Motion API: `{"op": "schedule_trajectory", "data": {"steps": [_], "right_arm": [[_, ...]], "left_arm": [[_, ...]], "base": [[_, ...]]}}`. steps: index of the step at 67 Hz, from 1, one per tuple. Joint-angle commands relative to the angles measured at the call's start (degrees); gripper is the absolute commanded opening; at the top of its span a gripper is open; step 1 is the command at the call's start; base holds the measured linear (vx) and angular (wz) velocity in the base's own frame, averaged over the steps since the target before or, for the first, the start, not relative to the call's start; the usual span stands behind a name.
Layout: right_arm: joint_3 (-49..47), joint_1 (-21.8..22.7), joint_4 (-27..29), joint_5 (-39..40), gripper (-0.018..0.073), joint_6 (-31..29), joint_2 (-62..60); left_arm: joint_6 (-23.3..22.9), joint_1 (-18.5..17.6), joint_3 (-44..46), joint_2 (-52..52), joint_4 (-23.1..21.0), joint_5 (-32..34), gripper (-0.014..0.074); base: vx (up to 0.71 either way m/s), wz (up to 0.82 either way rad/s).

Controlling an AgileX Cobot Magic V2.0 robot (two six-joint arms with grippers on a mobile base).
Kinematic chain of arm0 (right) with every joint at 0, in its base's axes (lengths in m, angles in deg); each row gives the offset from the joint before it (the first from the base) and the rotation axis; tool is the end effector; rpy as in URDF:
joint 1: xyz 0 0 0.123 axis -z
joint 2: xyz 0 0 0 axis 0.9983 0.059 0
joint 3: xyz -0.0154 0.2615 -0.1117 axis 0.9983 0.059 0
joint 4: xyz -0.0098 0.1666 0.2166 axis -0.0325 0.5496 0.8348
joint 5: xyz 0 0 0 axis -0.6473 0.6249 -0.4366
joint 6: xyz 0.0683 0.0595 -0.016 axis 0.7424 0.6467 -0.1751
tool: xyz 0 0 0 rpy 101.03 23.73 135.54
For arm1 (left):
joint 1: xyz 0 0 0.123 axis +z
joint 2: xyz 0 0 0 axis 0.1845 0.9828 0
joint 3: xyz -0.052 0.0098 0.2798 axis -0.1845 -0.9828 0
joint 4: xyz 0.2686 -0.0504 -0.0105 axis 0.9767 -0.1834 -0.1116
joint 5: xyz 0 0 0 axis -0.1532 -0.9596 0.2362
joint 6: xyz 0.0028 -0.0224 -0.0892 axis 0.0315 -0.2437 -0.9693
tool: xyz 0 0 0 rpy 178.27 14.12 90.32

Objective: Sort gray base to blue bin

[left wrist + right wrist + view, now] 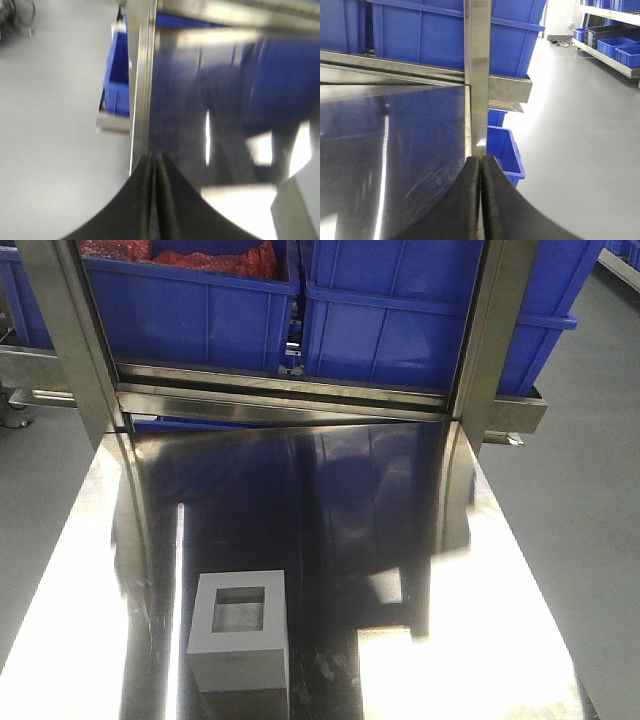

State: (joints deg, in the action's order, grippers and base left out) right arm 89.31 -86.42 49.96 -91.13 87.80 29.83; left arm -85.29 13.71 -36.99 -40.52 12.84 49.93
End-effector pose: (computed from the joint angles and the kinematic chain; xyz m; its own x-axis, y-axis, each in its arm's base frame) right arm 0.0788 -0.0010 0.1846 -0.1313 -0.0424 -0.9904 0.0068 0.9990 -0.0436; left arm 0.1289 0.0063 0.2583 -0.5281 -0.1193 -0.8408 -0.0954 0.9922 -0.0809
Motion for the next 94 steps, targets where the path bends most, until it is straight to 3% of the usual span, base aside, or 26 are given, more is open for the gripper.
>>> {"op": "schedule_trajectory", "data": {"steps": [1,27,55,62,74,84,89,94], "right_arm": [[0.32,0.1,-0.49,4.53,-0.0005,-0.69,-0.47],[0.32,0.1,-0.49,4.53,-0.0005,-0.69,-0.47],[0.32,0.1,-0.49,4.53,-0.0005,-0.69,-0.47],[0.32,0.1,-0.49,4.53,-0.0005,-0.69,-0.47],[0.32,0.1,-0.49,4.53,-0.0005,-0.69,-0.47],[0.32,0.1,-0.49,4.53,-0.0005,-0.69,-0.47],[0.32,0.1,-0.49,4.53,-0.0005,-0.69,-0.47],[0.32,0.1,-0.49,4.53,-0.0005,-0.69,-0.47]], "left_arm": [[0.26,-0.36,1.99,1.44,-0.45,3.63,-0.0008],[0.57,-0.36,1.99,1.62,-0.79,3.39,0.005],[0.69,-0.36,1.99,1.62,-0.36,3.28,0.0412],[0.69,-0.36,1.99,1.62,-0.36,3.33,0.0461],[0.35,-0.36,1.99,1.62,-0.98,4.25,0.0465],[-2.36,-0.36,2.42,1.75,-8.04,5.28,0.0463],[0.04,-0.36,3.5,2.44,-14.0,5.01,0.0463],[5.9,-0.36,5.4,3.51,-21.48,4.23,0.0463]], "base": [[0.0,0.0],[0.0,0.0],[0.0,0.0],[0.0,0.0],[0.0,0.0],[0.0,0.0],[0.0,0.0],[0.0,0.0]]}}
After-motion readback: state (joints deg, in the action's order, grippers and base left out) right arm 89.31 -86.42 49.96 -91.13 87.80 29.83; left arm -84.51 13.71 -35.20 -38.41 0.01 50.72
